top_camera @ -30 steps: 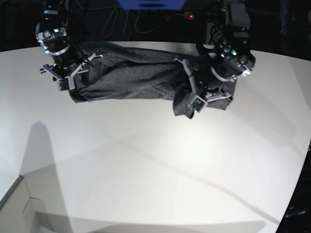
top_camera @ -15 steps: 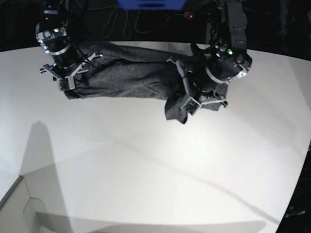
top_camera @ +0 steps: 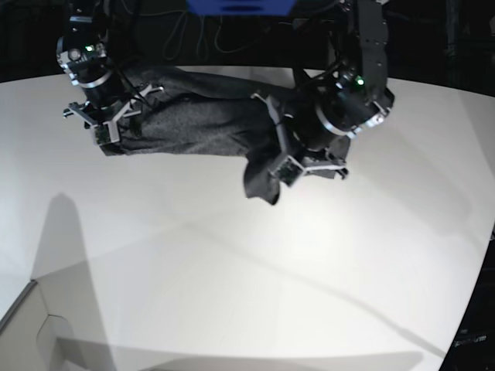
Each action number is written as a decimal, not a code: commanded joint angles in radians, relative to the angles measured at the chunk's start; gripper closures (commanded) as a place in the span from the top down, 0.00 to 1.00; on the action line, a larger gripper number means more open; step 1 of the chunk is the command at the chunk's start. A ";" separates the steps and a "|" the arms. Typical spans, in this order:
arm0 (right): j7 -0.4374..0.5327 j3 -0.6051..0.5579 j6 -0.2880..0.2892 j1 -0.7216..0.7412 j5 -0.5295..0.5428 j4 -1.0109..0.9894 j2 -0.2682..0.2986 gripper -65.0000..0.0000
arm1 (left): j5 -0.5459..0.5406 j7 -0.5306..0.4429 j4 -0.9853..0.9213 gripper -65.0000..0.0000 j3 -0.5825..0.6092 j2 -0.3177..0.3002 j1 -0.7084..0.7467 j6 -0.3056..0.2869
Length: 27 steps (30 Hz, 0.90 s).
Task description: Layout the t-shirt on the table in an organized manner, then fold the t-shirt properly
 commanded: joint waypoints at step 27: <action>0.021 0.002 0.006 0.004 0.010 0.021 0.005 0.36 | -0.023 -0.034 -0.077 0.36 0.060 0.008 -0.017 0.002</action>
